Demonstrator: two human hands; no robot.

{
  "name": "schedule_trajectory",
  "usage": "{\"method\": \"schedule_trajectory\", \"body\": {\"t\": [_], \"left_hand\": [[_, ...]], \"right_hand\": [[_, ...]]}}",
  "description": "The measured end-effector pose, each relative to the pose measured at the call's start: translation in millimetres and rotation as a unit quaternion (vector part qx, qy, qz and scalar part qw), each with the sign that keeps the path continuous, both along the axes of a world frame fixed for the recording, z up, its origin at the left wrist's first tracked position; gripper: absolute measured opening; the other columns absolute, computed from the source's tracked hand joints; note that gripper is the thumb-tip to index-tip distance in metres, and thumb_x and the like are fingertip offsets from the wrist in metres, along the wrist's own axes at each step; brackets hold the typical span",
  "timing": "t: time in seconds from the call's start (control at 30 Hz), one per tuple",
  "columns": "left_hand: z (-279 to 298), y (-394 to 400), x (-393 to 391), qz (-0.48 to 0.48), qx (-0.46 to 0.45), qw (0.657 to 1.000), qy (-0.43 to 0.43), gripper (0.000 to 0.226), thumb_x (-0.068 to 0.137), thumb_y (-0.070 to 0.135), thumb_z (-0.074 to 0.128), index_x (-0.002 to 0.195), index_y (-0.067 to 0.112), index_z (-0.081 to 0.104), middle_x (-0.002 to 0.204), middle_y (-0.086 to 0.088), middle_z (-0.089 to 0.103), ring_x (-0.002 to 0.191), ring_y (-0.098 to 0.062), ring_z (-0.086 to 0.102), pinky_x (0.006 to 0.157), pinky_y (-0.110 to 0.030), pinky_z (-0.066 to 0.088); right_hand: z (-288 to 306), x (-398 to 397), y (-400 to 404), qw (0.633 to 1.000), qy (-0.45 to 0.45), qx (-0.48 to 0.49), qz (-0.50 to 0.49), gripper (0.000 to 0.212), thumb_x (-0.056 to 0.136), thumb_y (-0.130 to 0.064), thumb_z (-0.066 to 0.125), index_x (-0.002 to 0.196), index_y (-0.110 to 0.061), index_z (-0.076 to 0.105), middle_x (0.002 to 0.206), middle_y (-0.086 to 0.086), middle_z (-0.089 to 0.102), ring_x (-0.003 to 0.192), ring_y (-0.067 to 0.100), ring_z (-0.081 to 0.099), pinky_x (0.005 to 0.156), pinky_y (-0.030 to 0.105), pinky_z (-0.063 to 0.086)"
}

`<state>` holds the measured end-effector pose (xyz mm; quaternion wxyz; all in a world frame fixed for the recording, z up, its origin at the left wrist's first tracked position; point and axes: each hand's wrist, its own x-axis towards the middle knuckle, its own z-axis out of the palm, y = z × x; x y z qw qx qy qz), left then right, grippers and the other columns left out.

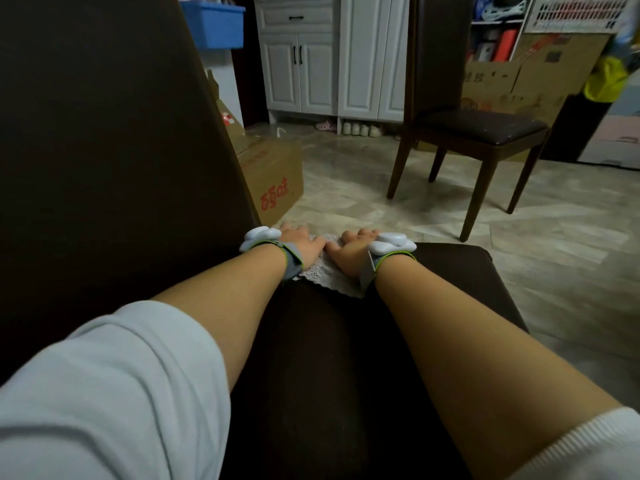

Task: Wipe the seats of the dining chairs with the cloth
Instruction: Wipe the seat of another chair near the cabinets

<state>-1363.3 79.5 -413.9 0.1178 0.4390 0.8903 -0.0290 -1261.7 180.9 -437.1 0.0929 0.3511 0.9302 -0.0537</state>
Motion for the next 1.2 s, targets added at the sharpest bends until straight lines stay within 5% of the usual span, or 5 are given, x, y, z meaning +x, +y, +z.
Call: {"method": "schedule_trajectory", "body": {"t": [0.17, 0.33, 0.63, 0.93, 1.2], "left_hand": [[8.5, 16.2, 21.7, 0.010, -0.003, 0.999, -0.048, 0.064, 0.098, 0.053, 0.015, 0.150, 0.016, 0.020, 0.159, -0.012, 0.010, 0.144, -0.034, 0.014, 0.116, -0.047, 0.015], [4.6, 61.1, 83.5, -0.074, 0.014, 0.995, -0.061, 0.065, 0.095, 0.058, 0.016, 0.149, 0.022, 0.024, 0.157, -0.010, 0.017, 0.142, -0.034, 0.019, 0.114, -0.050, 0.020], [-10.4, 122.2, 139.3, -0.174, 0.078, 0.980, -0.059, 0.058, 0.094, 0.051, 0.022, 0.143, 0.022, 0.034, 0.147, -0.010, 0.037, 0.130, -0.032, 0.039, 0.106, -0.044, 0.033], [-3.5, 24.0, 187.4, -0.205, 0.070, 0.976, -0.008, 0.069, 0.089, 0.065, 0.017, 0.150, 0.036, 0.002, 0.161, 0.002, 0.000, 0.148, -0.018, -0.004, 0.118, -0.046, -0.004], [-4.0, -101.8, 246.4, -0.243, 0.123, 0.962, 0.000, 0.067, 0.092, 0.061, 0.019, 0.151, 0.035, 0.001, 0.161, 0.001, 0.000, 0.148, -0.017, -0.005, 0.118, -0.047, -0.006]], "right_hand": [[9.9, 24.9, 15.4, 0.999, -0.029, 0.017, 0.026, 0.082, 0.075, -0.067, -0.001, 0.146, -0.036, 0.024, 0.154, 0.007, 0.027, 0.138, 0.032, 0.024, 0.114, 0.049, 0.017], [16.8, 106.8, 63.2, 0.998, 0.008, 0.001, -0.066, 0.061, 0.086, -0.065, 0.007, 0.140, -0.044, 0.025, 0.151, 0.006, 0.029, 0.138, 0.034, 0.026, 0.113, 0.052, 0.021], [4.2, 178.7, 77.3, 0.959, 0.195, -0.080, -0.188, 0.052, 0.101, -0.043, 0.036, 0.143, -0.011, 0.039, 0.151, 0.015, 0.033, 0.139, 0.031, 0.028, 0.112, 0.037, 0.021], [3.1, 237.4, -22.6, 0.925, 0.243, -0.162, -0.241, 0.074, 0.096, -0.054, 0.038, 0.153, -0.016, 0.011, 0.158, 0.013, 0.017, 0.144, 0.029, 0.021, 0.118, 0.039, 0.018], [6.4, 304.7, -154.3, 0.937, 0.242, -0.120, -0.221, 0.075, 0.096, -0.054, 0.037, 0.154, -0.016, 0.008, 0.160, 0.015, 0.007, 0.147, 0.028, 0.012, 0.119, 0.036, 0.013]]}}
